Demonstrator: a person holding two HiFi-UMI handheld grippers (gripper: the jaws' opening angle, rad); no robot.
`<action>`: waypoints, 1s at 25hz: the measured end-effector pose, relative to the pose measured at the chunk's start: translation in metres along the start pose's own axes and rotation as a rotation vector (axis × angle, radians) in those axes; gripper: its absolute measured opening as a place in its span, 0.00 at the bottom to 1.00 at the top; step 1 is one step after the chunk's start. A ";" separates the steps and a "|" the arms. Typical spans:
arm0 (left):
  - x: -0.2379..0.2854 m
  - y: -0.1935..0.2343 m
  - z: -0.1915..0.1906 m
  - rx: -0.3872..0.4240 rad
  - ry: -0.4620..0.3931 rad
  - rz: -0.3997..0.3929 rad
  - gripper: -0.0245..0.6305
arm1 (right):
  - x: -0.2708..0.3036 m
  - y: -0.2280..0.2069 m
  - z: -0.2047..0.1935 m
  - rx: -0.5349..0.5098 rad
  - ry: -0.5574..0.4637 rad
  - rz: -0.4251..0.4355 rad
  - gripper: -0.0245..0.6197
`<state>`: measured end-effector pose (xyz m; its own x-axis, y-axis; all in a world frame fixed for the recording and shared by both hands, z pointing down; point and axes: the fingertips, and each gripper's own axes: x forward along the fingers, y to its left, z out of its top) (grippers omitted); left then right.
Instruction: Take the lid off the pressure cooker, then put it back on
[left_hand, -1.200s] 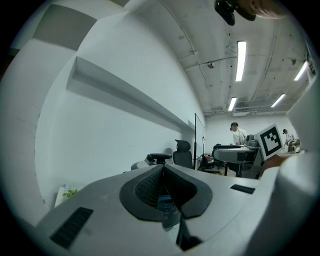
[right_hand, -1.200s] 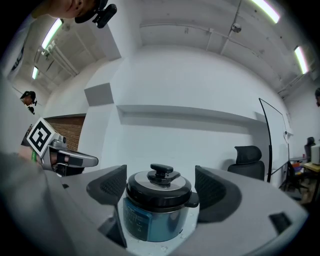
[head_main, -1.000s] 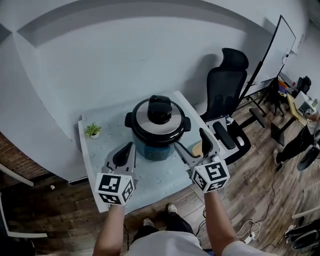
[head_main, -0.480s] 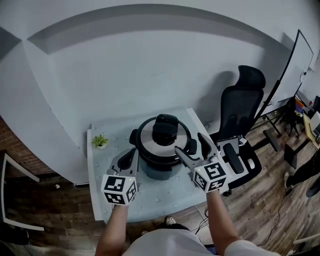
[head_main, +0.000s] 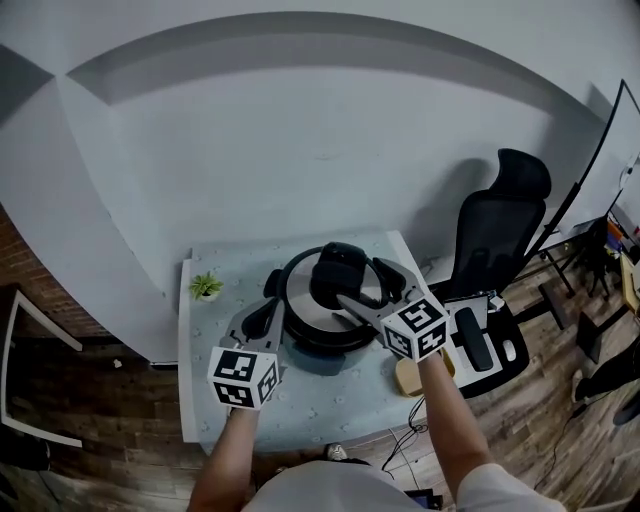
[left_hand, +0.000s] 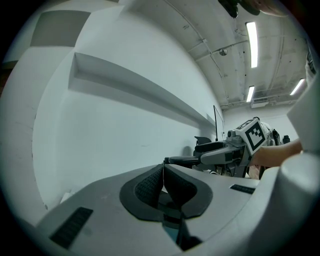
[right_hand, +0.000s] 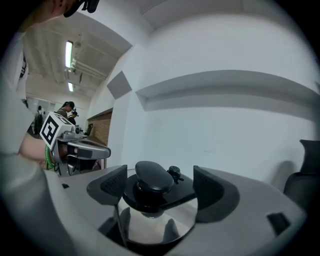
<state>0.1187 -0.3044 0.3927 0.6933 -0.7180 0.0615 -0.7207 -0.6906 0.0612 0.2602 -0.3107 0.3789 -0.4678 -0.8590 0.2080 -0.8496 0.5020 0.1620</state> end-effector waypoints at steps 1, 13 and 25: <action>0.002 0.000 0.000 0.000 0.001 0.004 0.06 | 0.006 0.000 0.001 -0.014 0.014 0.032 0.66; 0.008 0.007 -0.006 -0.004 0.021 0.058 0.06 | 0.053 0.028 -0.004 -0.105 0.191 0.431 0.65; 0.004 0.011 -0.011 -0.015 0.029 0.080 0.06 | 0.065 0.035 -0.019 -0.174 0.300 0.480 0.51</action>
<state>0.1139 -0.3136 0.4042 0.6334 -0.7679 0.0959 -0.7738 -0.6296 0.0695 0.2048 -0.3468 0.4159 -0.6793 -0.4785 0.5564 -0.4958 0.8582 0.1328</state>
